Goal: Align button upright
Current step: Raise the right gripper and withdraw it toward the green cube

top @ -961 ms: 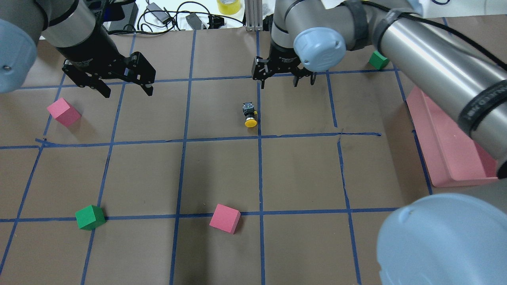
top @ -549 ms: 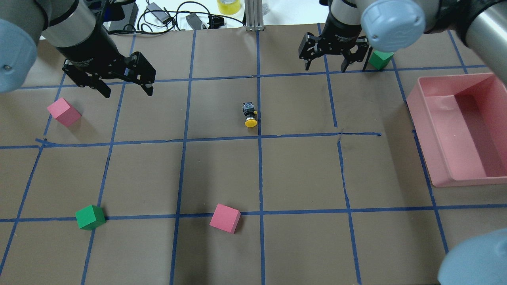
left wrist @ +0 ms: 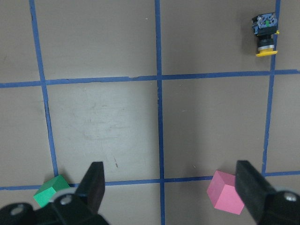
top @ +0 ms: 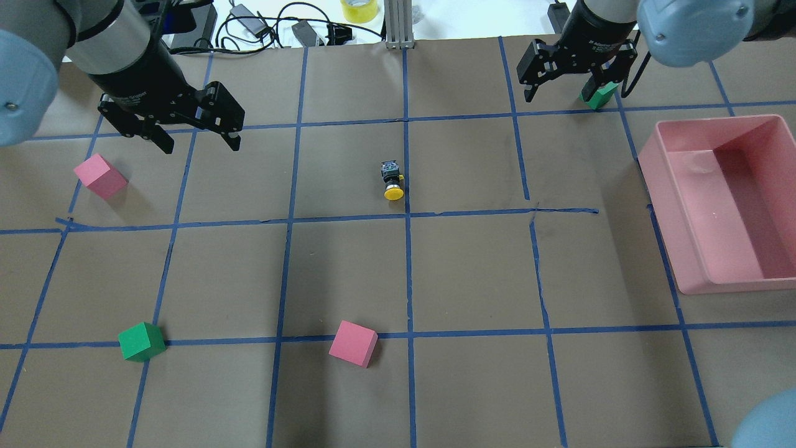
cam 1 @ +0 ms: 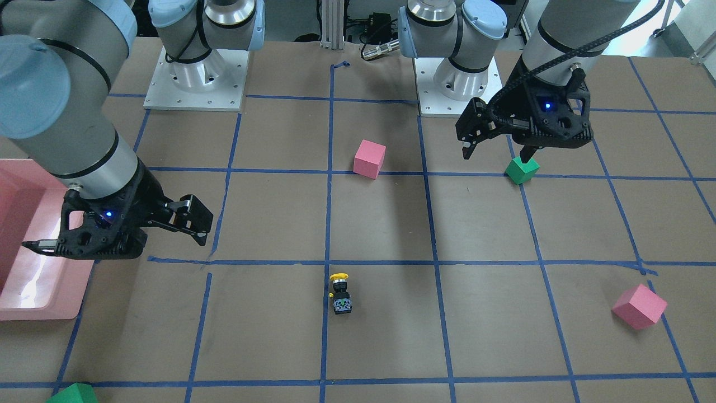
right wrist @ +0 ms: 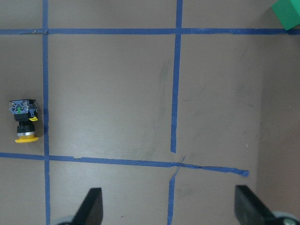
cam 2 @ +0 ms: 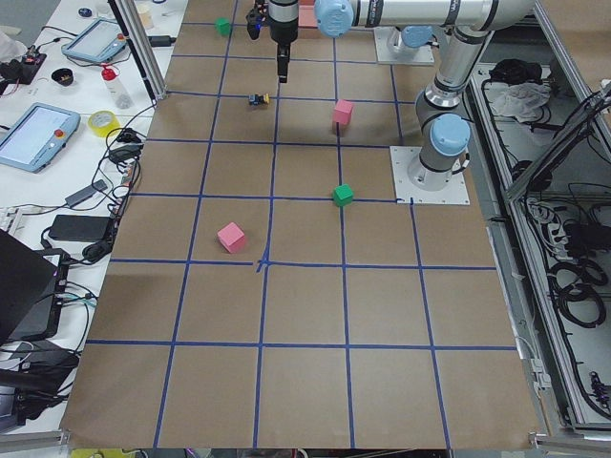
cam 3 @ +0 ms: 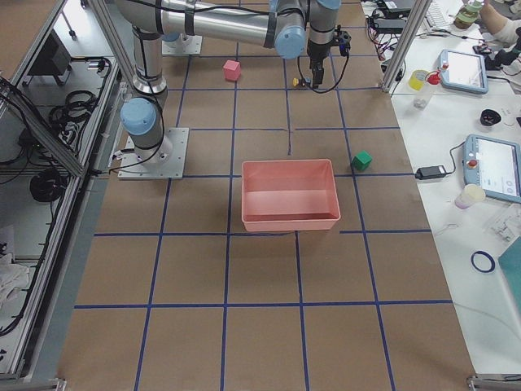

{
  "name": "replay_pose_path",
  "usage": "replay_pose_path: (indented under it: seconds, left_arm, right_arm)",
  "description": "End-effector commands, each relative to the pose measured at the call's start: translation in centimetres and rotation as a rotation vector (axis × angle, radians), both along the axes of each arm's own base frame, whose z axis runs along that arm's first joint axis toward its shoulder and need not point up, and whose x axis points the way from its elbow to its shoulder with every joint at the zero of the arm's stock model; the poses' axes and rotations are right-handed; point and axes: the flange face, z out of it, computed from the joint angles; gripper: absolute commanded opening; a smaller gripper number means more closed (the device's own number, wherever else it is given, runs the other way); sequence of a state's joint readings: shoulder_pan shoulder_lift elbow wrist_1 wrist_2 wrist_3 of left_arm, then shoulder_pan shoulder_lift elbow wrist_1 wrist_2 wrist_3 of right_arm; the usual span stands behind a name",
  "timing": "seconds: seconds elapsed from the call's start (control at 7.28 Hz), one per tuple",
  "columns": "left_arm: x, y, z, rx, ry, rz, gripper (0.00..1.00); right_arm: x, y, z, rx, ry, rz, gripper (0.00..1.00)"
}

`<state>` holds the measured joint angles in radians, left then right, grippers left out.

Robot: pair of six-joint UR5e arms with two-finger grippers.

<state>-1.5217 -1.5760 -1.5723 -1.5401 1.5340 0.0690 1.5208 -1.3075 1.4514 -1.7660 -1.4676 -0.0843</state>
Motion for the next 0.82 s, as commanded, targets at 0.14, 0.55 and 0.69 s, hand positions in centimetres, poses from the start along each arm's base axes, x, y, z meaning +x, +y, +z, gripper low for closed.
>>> replay_pose_path:
  seconds: [0.14, 0.55, 0.69]
  left_arm:
    - [0.0, 0.0, 0.0, -0.001, 0.0, 0.0, 1.0]
    - [0.0, 0.0, 0.0, -0.001, 0.0, 0.0, 1.0]
    - [0.0, 0.0, 0.0, -0.001, 0.0, 0.0, 1.0]
  right_arm:
    - [-0.4, 1.3, 2.6, -0.048, 0.02, 0.0, 1.0]
    - [-0.2, 2.8, 3.9, -0.04, 0.015, -0.006, 1.0]
    - [-0.6, 3.0, 3.9, -0.024, 0.02, -0.014, 1.0]
